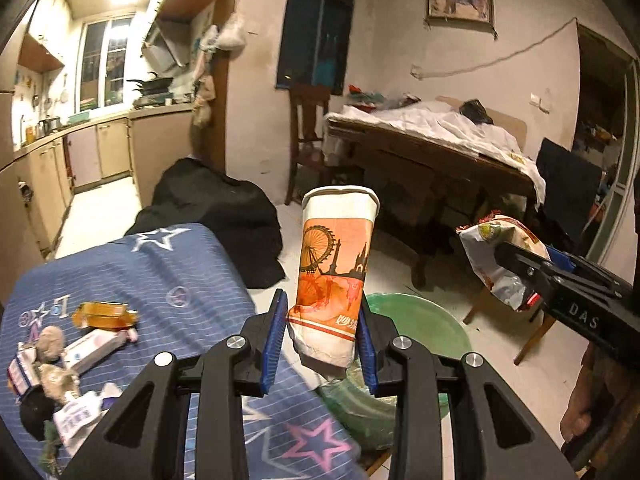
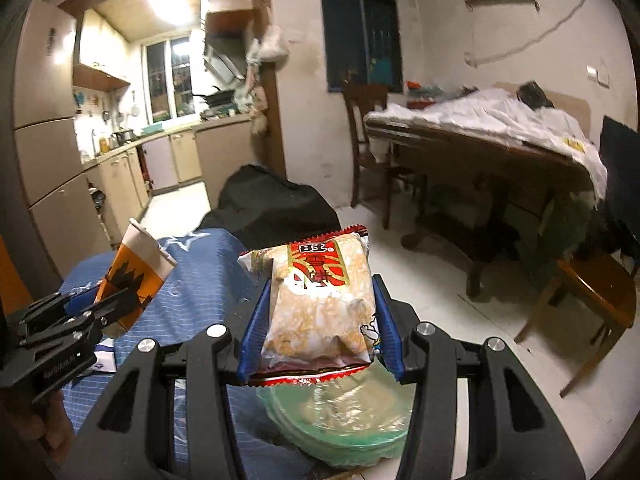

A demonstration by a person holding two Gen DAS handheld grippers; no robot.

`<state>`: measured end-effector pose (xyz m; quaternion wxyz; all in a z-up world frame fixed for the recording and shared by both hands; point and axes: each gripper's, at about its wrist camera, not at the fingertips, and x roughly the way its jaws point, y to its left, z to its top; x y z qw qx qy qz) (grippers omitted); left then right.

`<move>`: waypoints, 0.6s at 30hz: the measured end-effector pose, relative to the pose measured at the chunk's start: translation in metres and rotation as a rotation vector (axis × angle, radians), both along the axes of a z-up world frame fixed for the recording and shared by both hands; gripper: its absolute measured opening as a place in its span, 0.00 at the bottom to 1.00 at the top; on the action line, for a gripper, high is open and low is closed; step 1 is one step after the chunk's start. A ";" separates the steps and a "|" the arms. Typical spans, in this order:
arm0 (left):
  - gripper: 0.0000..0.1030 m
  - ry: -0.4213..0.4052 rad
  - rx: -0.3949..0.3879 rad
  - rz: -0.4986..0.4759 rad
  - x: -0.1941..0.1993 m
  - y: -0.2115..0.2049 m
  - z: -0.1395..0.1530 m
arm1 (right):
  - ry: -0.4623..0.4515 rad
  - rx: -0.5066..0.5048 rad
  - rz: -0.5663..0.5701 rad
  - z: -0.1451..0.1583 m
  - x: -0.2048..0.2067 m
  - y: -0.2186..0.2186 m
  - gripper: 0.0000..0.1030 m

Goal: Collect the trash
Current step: 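Carry cup and snack bag to the green bin and open both tools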

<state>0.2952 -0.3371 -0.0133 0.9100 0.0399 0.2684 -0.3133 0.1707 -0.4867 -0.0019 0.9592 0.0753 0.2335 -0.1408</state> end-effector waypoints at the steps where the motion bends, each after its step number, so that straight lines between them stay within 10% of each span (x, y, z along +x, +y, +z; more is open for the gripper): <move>1: 0.33 0.004 0.008 -0.007 0.002 -0.009 -0.003 | 0.019 0.010 -0.007 -0.003 0.003 -0.008 0.45; 18: 0.34 0.248 0.152 -0.094 0.078 -0.122 -0.088 | 0.311 0.163 -0.006 -0.070 0.052 -0.092 0.45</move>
